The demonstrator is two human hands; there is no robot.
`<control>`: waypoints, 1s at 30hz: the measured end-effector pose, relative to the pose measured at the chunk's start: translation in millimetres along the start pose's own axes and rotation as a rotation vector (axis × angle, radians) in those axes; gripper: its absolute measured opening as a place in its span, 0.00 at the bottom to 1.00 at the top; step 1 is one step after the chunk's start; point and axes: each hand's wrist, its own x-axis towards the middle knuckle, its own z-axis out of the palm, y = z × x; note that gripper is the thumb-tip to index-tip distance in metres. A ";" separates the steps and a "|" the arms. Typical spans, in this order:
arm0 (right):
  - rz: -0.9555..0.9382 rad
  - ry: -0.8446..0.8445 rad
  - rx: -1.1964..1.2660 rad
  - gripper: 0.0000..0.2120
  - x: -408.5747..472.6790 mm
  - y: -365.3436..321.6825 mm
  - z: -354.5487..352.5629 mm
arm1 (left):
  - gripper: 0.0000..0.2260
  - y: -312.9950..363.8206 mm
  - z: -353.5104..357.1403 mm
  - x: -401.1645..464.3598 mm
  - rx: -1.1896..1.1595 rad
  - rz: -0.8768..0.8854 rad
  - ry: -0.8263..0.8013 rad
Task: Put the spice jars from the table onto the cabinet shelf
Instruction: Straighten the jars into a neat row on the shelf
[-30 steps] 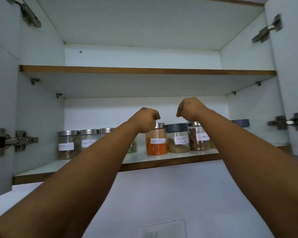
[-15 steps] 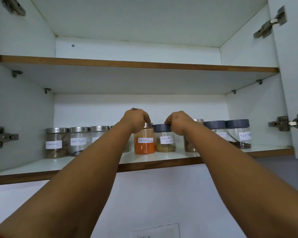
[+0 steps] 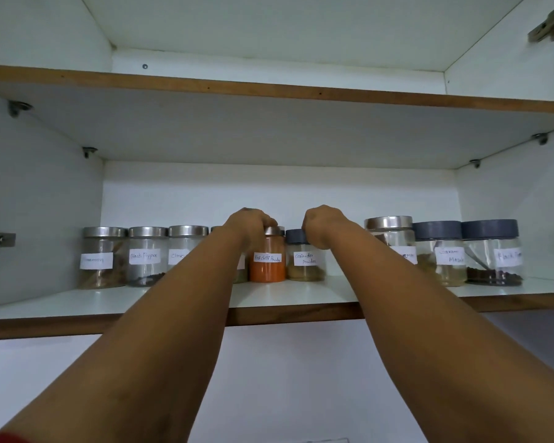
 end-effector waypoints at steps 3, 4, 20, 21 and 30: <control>-0.028 0.034 0.015 0.14 -3.5 6.1 8.5 | 0.23 2.3 0.4 -1.0 0.018 -0.004 0.024; -0.027 0.054 0.028 0.14 -4.6 7.3 12.8 | 0.22 2.4 1.6 -2.6 0.002 -0.008 0.035; -0.028 0.292 0.273 0.27 -41.5 0.7 6.7 | 0.26 -15.5 -22.0 -82.1 -0.495 -0.354 0.309; -0.027 0.294 0.270 0.28 -46.1 1.9 3.4 | 0.26 -13.9 -29.8 -87.9 -0.452 -0.345 0.266; 0.043 0.386 0.354 0.30 -121.8 51.3 -56.7 | 0.34 80.3 -100.8 -103.1 -0.387 -0.082 0.171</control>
